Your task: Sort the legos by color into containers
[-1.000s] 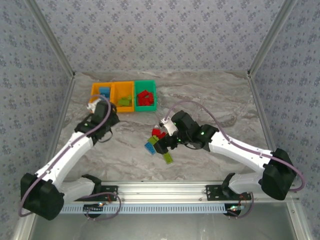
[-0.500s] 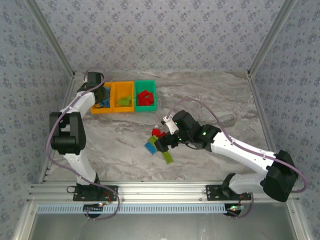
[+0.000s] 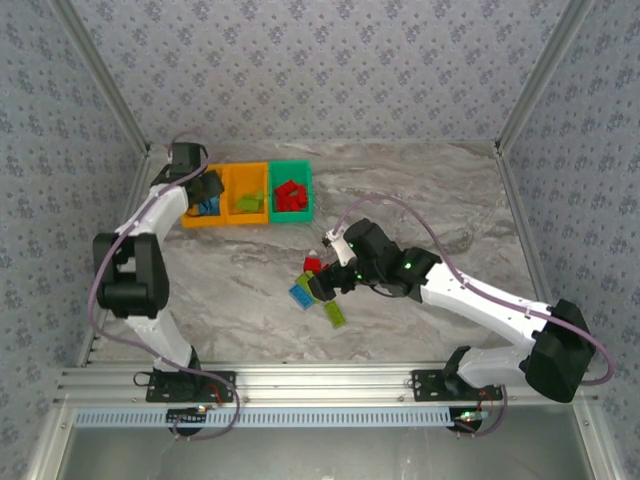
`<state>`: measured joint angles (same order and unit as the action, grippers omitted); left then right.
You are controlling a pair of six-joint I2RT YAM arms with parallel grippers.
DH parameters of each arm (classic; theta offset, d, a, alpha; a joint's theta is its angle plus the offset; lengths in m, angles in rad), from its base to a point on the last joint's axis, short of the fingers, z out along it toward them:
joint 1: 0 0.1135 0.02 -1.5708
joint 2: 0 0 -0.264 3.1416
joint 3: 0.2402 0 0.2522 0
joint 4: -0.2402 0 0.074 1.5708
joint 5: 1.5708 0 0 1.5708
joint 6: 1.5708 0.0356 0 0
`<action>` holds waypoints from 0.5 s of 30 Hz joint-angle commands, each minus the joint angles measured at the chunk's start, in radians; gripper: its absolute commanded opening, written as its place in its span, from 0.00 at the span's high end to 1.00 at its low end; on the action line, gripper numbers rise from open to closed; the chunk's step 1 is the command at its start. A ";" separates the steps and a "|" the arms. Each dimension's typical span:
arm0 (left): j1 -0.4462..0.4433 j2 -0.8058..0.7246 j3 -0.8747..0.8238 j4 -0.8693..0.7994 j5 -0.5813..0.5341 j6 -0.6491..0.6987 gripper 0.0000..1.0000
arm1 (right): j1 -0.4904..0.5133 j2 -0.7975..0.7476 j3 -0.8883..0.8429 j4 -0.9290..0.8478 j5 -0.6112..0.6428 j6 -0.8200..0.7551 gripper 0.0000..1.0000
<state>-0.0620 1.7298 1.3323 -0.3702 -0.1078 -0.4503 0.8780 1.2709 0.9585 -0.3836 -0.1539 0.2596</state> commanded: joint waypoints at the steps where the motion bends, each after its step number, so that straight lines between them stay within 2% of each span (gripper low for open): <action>1: -0.075 -0.247 -0.076 -0.012 0.032 -0.027 0.39 | 0.006 0.034 0.026 0.012 0.103 0.039 0.05; 4: -0.195 -0.425 -0.146 -0.063 0.012 0.016 0.37 | 0.006 0.080 0.032 -0.002 0.200 0.072 0.05; 8: -0.434 -0.625 -0.233 -0.157 -0.125 0.157 0.29 | -0.006 0.149 0.041 -0.002 0.276 0.117 0.06; 11: -0.565 -0.725 -0.264 -0.260 -0.089 0.220 0.22 | -0.024 0.207 0.048 0.017 0.261 0.131 0.06; 15: -0.677 -0.807 -0.265 -0.417 0.003 0.275 0.05 | -0.055 0.294 0.064 0.034 0.291 0.212 0.12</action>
<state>-0.6964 0.9501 1.0752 -0.6216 -0.1444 -0.2546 0.8436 1.5246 0.9878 -0.3618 0.0830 0.3885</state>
